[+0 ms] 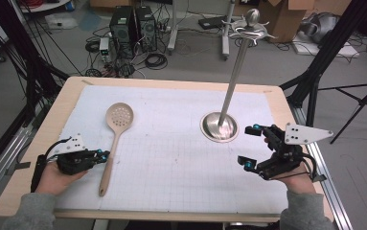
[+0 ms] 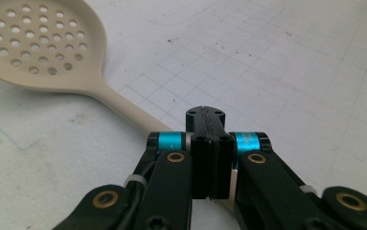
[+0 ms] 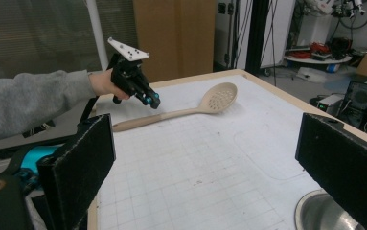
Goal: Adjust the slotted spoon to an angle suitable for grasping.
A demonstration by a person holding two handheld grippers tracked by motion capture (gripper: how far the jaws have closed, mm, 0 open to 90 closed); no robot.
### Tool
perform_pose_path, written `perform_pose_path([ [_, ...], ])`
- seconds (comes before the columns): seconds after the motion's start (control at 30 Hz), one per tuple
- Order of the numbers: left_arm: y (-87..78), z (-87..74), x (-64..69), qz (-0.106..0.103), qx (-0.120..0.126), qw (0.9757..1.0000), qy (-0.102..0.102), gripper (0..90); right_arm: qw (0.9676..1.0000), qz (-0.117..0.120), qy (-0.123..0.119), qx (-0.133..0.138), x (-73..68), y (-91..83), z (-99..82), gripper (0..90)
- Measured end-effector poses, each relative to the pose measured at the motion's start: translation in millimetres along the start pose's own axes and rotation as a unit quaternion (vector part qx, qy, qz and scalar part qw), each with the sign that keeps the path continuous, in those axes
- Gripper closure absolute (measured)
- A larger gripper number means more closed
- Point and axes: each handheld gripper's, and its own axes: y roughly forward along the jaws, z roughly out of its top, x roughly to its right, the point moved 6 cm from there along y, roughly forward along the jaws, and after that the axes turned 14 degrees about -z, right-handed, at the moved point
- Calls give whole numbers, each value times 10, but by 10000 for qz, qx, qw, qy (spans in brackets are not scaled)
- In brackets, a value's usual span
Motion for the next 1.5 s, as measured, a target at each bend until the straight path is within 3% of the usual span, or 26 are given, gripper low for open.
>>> perform_pose_path([
  [0.17, -4, -40, -32, 35, 9, 9999, -118, 891, 10000, 53, -20, 8, -11, -2, 1, 51],
  [0.4, 4, -187, -107, 63, -194, 9993, -323, 891, 10000, 75, 5, -40, -10, 14, -16, 51],
  [0.8, 49, -216, -93, -21, -228, 9989, -404, 892, 9999, 98, 73, -20, -8, 11, -21, 24],
  [1.33, 190, -200, 48, -293, -510, 9980, -246, 894, 9999, 90, 85, -26, -2, 5, -28, 24],
  [1.5, 323, -141, 129, -507, -564, 9970, -174, 894, 9999, 111, 127, 30, 10, -6, -39, 25],
])
